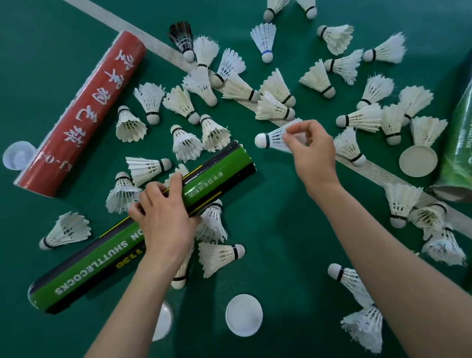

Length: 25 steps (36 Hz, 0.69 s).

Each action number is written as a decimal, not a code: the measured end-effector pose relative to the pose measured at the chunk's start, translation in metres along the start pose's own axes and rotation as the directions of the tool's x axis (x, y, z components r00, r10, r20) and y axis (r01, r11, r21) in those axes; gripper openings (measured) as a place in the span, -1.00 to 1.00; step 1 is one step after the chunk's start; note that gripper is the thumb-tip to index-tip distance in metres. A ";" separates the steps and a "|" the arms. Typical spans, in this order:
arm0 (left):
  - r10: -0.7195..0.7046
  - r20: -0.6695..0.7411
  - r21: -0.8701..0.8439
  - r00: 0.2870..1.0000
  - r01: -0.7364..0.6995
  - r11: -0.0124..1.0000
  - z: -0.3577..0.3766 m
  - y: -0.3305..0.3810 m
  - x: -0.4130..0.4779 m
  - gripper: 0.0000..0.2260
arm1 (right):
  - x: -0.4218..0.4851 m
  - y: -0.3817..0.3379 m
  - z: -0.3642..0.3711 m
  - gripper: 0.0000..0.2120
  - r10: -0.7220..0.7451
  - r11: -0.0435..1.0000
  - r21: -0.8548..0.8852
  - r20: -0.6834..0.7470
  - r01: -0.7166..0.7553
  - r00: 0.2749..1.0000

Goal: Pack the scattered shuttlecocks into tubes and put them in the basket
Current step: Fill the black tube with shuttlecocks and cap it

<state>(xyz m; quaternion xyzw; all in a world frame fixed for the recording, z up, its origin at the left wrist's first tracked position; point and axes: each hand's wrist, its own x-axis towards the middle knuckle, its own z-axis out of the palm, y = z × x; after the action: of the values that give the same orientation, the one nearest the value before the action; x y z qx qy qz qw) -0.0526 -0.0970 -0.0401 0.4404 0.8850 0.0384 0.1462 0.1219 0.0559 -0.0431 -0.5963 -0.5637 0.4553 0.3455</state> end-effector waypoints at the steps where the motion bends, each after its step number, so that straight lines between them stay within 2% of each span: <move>1: 0.001 -0.004 -0.003 1.000 -0.001 1.000 -0.001 0.000 -0.001 -0.30 | -0.007 -0.005 -0.003 -0.87 -0.039 0.999 0.011 0.059 0.039 0.997; 4: 0.013 -0.028 -0.018 1.000 -0.014 1.000 -0.003 0.002 -0.006 -0.31 | -0.026 -0.013 -0.010 -0.67 -0.084 0.996 -0.002 0.276 0.088 0.958; 7: 0.055 -0.053 -0.025 0.997 -0.056 0.998 -0.004 0.003 -0.014 -0.33 | -0.037 -0.009 -0.012 -0.57 -0.053 0.997 -0.035 0.389 0.072 0.920; 11: 0.153 -0.065 -0.019 0.986 -0.154 0.988 -0.003 0.008 -0.034 -0.33 | -0.053 -0.009 -0.016 -0.68 -0.058 0.995 -0.053 0.374 0.084 0.926; 15: 0.164 -0.084 -0.003 0.983 -0.165 0.986 -0.002 0.007 -0.053 -0.32 | -0.074 -0.013 -0.017 -0.61 -0.046 0.996 0.083 0.405 0.013 0.913; 23: 0.114 -0.101 0.016 0.988 -0.113 0.993 -0.007 -0.011 -0.072 -0.29 | -0.116 -0.016 -0.005 -0.37 0.031 0.981 0.135 0.599 -0.139 0.800; 25: 0.094 -0.106 0.026 0.990 -0.092 0.995 -0.009 -0.019 -0.074 -0.30 | -0.118 -0.020 0.000 -0.43 0.063 0.974 0.128 0.637 -0.187 0.768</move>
<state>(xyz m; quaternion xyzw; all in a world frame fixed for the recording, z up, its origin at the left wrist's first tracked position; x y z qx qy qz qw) -0.0279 -0.1672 -0.0186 0.4799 0.8705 0.0595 0.0918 0.1205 -0.0585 -0.0063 -0.4117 -0.5608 0.7004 0.1598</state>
